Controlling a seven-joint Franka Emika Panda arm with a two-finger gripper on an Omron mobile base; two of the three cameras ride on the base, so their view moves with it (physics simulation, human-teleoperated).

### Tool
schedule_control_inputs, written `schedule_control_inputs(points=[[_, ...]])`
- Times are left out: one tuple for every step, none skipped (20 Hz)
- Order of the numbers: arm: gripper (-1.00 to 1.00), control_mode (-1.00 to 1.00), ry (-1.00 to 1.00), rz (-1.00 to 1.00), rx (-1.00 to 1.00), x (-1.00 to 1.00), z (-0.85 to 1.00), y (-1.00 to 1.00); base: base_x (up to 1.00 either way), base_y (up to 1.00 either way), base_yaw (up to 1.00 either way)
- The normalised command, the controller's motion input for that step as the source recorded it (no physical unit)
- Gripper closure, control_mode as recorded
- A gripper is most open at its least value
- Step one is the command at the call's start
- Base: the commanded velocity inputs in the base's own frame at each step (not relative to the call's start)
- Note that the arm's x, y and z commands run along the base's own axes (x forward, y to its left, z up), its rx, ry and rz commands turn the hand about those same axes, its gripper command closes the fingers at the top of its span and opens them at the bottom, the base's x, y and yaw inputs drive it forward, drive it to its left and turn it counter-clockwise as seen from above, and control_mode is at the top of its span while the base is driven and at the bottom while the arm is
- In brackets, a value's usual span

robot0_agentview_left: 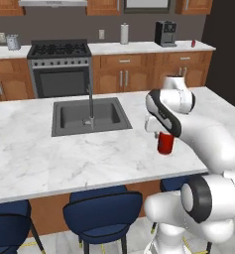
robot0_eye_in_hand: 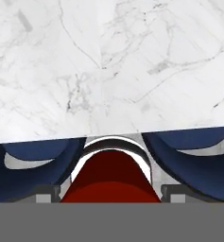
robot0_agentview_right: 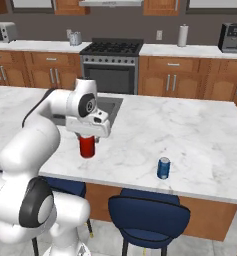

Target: Four empty soda cans are scattered around the kitchen. Gather all the cans and cluster them next to the stove for recycling.

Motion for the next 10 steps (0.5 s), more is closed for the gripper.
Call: schedule_control_inputs(points=[[1.00, -1.00, 0.00, -0.05, 0.01, 0.00, -0.22, 0.72, 0.00, 0.00, 0.00], [1.00, -1.00, 0.00, -0.06, 0.03, 0.00, -0.27, 0.82, 0.00, 0.00, 0.00], [1.00, 1.00, 0.00, 0.00, 0.00, 0.00, 0.00, 0.00, 0.00, 0.90, -0.06], [1.00, 1.00, 0.00, 0.00, 0.00, 0.00, 0.00, 0.00, 0.00, 0.99, -0.07], [1.00, 1.00, 0.00, 0.00, 0.00, 0.00, 0.00, 0.00, 0.00, 0.99, -0.07], [1.00, 1.00, 0.00, 0.00, 0.00, 0.00, 0.00, 0.00, 0.00, 0.99, -0.07], [1.00, 1.00, 0.00, 0.00, 0.00, 0.00, 0.00, 0.00, 0.00, 0.99, -0.08], [1.00, 1.00, 0.00, 0.00, 0.00, 0.00, 0.00, 0.00, 0.00, 0.96, -0.09], [1.00, 1.00, 0.00, 0.00, 0.00, 0.00, 0.00, 0.00, 0.01, 0.95, -0.10], [1.00, 1.00, 0.00, 0.00, 0.00, 0.00, 0.00, 0.00, 0.02, 0.94, -0.10]])
